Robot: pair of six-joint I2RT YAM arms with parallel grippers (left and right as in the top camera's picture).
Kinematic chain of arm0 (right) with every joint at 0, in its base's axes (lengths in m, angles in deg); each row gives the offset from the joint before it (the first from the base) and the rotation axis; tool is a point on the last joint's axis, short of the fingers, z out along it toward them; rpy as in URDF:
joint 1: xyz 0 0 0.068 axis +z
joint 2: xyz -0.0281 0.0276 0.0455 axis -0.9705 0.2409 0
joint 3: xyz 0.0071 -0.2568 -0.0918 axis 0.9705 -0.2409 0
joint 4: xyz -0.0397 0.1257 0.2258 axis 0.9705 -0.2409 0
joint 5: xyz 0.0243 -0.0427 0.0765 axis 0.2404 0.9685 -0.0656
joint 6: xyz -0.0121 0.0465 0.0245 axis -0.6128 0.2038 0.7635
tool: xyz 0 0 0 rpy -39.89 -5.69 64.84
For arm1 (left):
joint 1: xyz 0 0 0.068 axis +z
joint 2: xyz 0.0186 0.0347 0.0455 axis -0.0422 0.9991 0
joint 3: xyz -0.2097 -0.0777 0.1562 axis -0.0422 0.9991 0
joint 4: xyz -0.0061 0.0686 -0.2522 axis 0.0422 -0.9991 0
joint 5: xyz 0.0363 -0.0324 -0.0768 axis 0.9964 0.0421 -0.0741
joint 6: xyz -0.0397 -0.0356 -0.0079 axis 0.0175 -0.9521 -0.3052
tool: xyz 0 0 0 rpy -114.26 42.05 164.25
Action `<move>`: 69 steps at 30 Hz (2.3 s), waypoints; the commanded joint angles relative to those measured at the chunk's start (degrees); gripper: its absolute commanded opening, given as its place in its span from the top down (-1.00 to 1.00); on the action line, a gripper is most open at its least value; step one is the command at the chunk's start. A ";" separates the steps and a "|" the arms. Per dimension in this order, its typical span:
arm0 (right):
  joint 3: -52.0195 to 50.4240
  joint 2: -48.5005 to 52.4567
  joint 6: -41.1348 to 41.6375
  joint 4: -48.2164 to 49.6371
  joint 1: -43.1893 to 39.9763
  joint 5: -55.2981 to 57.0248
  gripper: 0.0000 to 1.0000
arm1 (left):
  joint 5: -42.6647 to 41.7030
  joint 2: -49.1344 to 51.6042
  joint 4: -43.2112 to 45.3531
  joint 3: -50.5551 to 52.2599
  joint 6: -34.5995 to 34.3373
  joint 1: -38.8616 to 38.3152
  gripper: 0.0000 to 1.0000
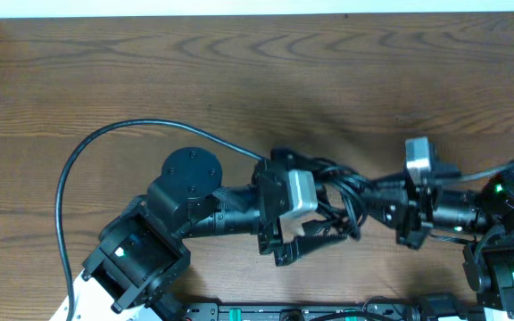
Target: Untangle cables
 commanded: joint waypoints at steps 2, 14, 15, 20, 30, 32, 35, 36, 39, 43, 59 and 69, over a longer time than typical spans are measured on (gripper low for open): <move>0.07 -0.31 12.20 0.22 -0.42 15.74 0.98 | 5.55 -0.13 -0.98 -0.74 -11.06 -0.11 -0.80; 0.07 -0.31 17.62 0.00 -0.42 23.96 0.97 | 9.11 -0.13 -2.86 -0.74 -21.77 -0.11 -0.81; 0.07 -0.31 17.59 -0.02 -0.42 24.13 0.97 | 11.19 -0.15 -3.48 -0.74 -22.29 -0.09 -0.81; 0.07 -0.31 16.65 -0.57 -0.42 24.28 0.98 | 21.66 -0.31 -6.80 -0.74 -26.14 -0.09 -0.81; 0.07 -0.31 16.81 -0.59 -0.44 25.09 0.98 | 22.49 0.48 -7.41 -0.74 -32.28 -0.11 -0.81; 0.07 -0.31 17.27 -0.63 -0.44 25.77 0.98 | 21.70 1.07 -7.30 -0.74 -34.60 -0.17 -0.81; 0.07 -0.31 17.49 -0.61 -0.39 26.53 0.98 | 18.95 2.21 -6.01 -0.74 -34.69 -1.20 -0.81; 0.09 -0.31 17.88 -0.61 -0.39 26.97 0.98 | 18.34 2.62 -5.27 -0.74 -34.71 -1.79 -0.81; 0.07 -0.31 17.86 -0.63 -0.39 27.43 0.98 | 17.99 4.04 -2.62 -0.74 -34.69 -4.26 -0.73; 0.07 -0.31 17.84 -0.63 -0.39 27.78 0.97 | 17.97 5.64 0.44 -0.74 -34.73 -6.32 -0.31; 0.07 -0.31 14.99 -0.83 -0.33 25.99 0.97 | 17.94 11.04 6.16 -0.74 -41.51 -7.28 -0.24; 0.07 -0.31 11.19 -1.49 -0.39 24.70 0.98 | 17.94 12.22 7.54 -0.74 -43.08 -7.28 0.46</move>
